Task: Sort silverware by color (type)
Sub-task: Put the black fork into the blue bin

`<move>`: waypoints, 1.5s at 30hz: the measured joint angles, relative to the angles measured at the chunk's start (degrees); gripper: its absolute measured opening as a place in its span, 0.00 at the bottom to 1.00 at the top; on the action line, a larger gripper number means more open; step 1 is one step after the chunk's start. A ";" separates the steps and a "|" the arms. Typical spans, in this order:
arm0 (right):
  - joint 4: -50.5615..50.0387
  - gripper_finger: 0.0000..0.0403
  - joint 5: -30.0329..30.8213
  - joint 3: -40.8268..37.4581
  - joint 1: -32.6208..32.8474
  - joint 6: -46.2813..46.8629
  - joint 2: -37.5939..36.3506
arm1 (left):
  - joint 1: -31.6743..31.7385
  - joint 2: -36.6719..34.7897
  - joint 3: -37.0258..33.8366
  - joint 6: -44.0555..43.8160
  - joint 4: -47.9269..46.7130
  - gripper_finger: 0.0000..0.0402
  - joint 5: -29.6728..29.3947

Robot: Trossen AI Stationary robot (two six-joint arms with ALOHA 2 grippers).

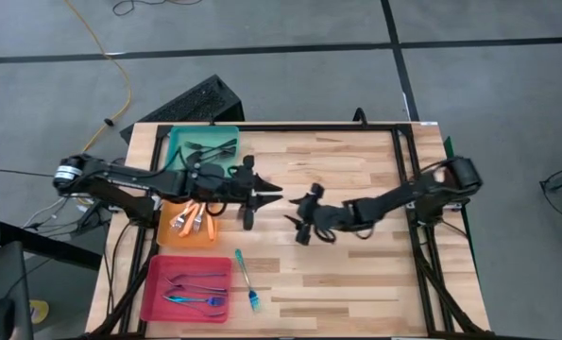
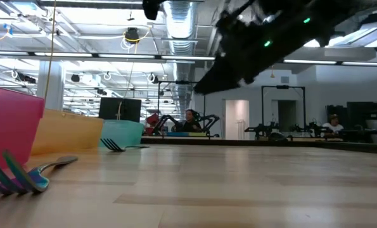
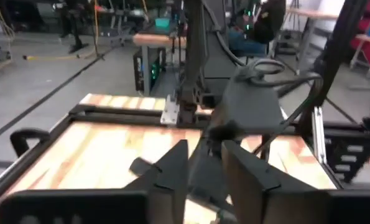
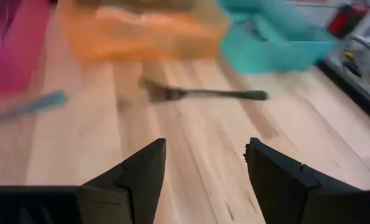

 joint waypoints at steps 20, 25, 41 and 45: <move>-15.54 0.61 -31.95 32.61 -13.13 -38.83 22.48 | -0.28 -8.41 0.02 -5.33 -18.16 0.38 0.13; -16.91 0.61 -37.79 40.71 -15.70 -40.49 29.79 | -0.13 -12.32 -0.07 -4.15 -20.28 0.38 -1.54; -32.31 0.56 -45.52 58.15 -20.92 -44.07 43.37 | -0.16 -16.92 -0.07 -3.63 -27.40 0.38 -2.12; -36.50 0.53 -47.03 58.30 -21.93 -42.25 43.39 | -0.17 -16.89 -0.07 -3.70 -29.56 0.38 -2.09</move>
